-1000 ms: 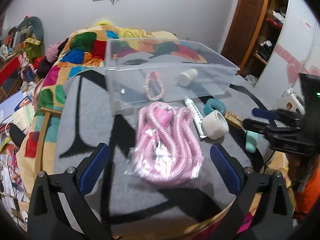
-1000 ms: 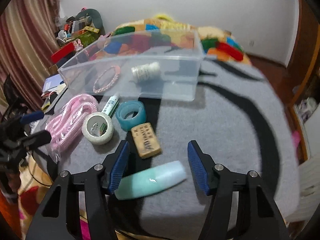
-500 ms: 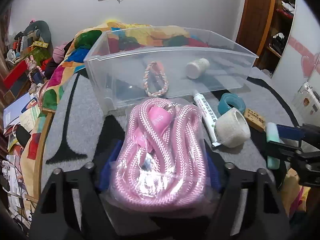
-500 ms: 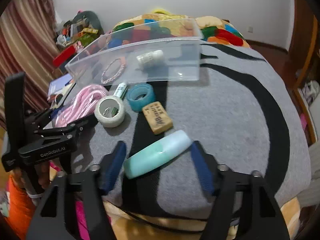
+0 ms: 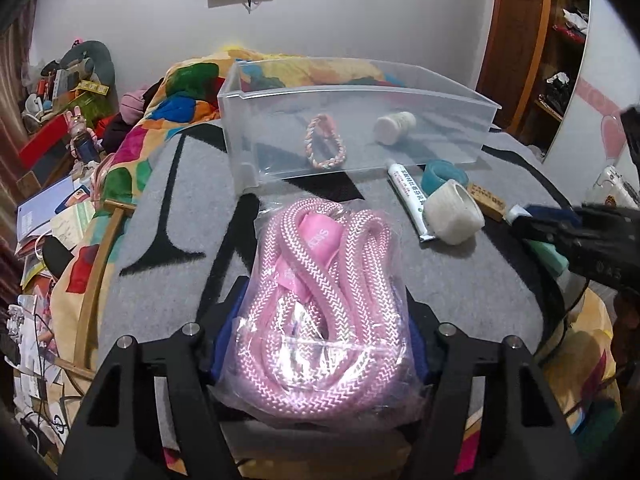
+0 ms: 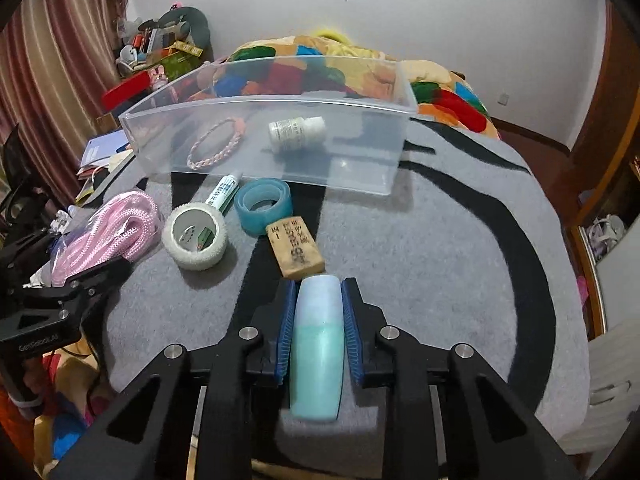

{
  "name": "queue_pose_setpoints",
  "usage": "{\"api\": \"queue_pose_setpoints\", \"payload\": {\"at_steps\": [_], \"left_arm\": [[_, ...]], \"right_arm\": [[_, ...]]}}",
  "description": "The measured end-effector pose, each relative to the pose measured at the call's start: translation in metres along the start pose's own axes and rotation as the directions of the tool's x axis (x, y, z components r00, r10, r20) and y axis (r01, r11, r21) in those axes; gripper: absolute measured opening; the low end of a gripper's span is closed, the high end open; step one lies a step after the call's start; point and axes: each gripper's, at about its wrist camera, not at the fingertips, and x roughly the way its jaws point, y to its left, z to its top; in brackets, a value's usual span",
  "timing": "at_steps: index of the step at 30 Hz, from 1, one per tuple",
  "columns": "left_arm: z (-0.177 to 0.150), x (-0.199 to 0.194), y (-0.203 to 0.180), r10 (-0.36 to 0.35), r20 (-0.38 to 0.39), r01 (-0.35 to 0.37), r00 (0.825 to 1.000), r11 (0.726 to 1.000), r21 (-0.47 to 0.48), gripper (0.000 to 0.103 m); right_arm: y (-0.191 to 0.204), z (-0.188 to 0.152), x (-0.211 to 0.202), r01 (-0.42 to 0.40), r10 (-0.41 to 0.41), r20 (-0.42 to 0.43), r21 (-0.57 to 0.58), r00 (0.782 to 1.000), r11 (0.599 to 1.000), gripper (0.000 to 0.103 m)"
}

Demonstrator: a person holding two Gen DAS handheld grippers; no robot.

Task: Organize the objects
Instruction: 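Lift the bagged rope into the box with the left tool while the right tool drops the mint bottle in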

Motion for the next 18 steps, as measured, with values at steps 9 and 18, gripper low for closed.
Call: {"api": "queue_pose_setpoints", "payload": {"at_steps": [9,18], "left_arm": [[0.006,-0.007,0.006,-0.003,0.039,0.005,0.999,0.999,-0.05,0.061],[0.035,-0.046,0.012,-0.012,0.155,0.022,0.988,0.998,-0.058,0.06]], "right_arm": [[0.002,-0.023,-0.014,0.027,-0.027,0.01,-0.005,1.0,1.0,0.023],[-0.01,0.012,-0.047,-0.022,0.018,0.137,0.032,0.99,0.999,0.022]]}}
